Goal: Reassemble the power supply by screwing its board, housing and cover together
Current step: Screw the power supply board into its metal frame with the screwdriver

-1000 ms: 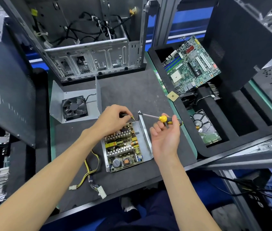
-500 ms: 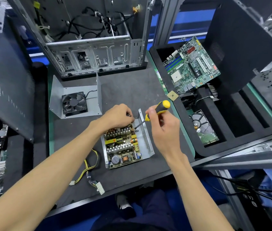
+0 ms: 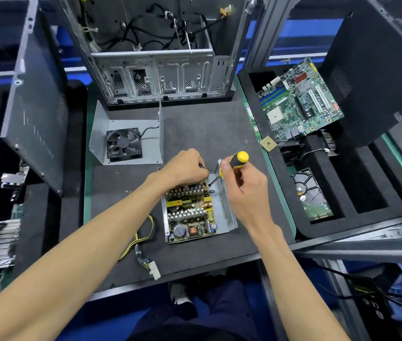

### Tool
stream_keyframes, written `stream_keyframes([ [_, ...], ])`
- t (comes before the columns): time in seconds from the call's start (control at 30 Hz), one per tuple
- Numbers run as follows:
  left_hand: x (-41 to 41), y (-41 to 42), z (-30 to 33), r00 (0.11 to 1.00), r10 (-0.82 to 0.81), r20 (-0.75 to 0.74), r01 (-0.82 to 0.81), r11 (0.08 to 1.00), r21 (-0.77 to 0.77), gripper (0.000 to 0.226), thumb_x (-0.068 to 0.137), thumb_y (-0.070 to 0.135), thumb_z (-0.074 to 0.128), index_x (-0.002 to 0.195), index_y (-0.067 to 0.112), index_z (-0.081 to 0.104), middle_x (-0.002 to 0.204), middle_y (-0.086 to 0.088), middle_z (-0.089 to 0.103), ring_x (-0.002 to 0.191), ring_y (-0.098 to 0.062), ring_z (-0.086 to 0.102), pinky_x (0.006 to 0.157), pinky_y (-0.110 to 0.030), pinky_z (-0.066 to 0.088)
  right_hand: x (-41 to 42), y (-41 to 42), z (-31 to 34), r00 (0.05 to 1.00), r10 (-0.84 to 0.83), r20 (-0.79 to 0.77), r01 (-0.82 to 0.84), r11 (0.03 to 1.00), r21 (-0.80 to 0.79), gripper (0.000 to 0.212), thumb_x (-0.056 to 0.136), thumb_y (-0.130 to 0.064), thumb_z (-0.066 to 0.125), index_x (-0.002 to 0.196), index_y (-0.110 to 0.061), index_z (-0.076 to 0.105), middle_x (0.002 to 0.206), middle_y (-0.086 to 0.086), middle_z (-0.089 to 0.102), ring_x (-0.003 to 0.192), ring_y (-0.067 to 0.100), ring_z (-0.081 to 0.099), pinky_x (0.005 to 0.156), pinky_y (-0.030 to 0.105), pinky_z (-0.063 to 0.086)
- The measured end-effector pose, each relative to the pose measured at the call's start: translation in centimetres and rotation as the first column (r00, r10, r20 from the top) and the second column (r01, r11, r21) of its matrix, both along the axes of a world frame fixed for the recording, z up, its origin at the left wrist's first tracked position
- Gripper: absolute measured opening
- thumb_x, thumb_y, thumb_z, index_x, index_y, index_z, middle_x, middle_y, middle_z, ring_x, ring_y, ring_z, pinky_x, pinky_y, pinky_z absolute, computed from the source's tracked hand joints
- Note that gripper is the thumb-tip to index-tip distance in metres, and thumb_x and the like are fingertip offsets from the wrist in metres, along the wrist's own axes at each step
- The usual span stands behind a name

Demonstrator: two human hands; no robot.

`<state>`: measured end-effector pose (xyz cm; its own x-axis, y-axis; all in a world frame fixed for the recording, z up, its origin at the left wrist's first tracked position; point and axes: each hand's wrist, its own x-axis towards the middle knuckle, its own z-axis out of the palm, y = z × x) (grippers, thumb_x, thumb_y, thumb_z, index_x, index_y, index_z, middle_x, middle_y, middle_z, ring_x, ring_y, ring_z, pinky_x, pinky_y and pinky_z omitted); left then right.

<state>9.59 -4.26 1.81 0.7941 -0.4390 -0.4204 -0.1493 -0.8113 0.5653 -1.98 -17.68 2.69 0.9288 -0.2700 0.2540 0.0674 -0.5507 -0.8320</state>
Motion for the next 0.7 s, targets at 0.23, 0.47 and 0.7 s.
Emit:
stream_keyframes([
  [0.23,-0.04,-0.08,0.06,1.000,-0.011,-0.002,0.011,1.000,0.004,0.021,0.085,0.020,0.060,0.077,0.013,0.078,0.079,-0.003,0.076,0.074,-0.025,0.071,0.073,-0.045,0.061,-0.07,0.13,-0.15,1.000,0.006,0.006,-0.006,1.000,-0.017,0.027,0.105,-0.040,0.051,0.092,-0.020,0.064,0.067,-0.006,0.053,0.061,0.016,0.050,0.058,0.013,0.033],
  [0.47,-0.13,-0.10,0.38,1.000,-0.025,0.002,0.025,1.000,0.005,0.022,0.085,0.020,0.060,0.073,0.010,0.076,0.076,-0.002,0.074,0.074,-0.026,0.067,0.070,-0.042,0.060,-0.02,0.14,-0.33,1.000,0.010,-0.016,-0.011,0.999,-0.039,0.032,0.104,-0.046,0.048,0.093,-0.021,0.064,0.067,-0.007,0.053,0.063,0.016,0.051,0.057,0.015,0.033],
  [0.7,-0.09,-0.81,0.32,0.999,-0.043,0.030,0.041,0.998,0.057,0.041,0.085,0.018,0.061,0.048,0.014,0.044,0.049,-0.001,0.038,0.055,-0.026,0.037,0.056,-0.030,0.033,0.30,-0.07,0.28,0.999,0.036,-0.041,-0.040,0.995,-0.087,0.033,0.102,-0.041,0.053,0.089,-0.012,0.065,0.070,0.001,0.056,0.063,0.016,0.049,0.057,0.021,0.035],
])
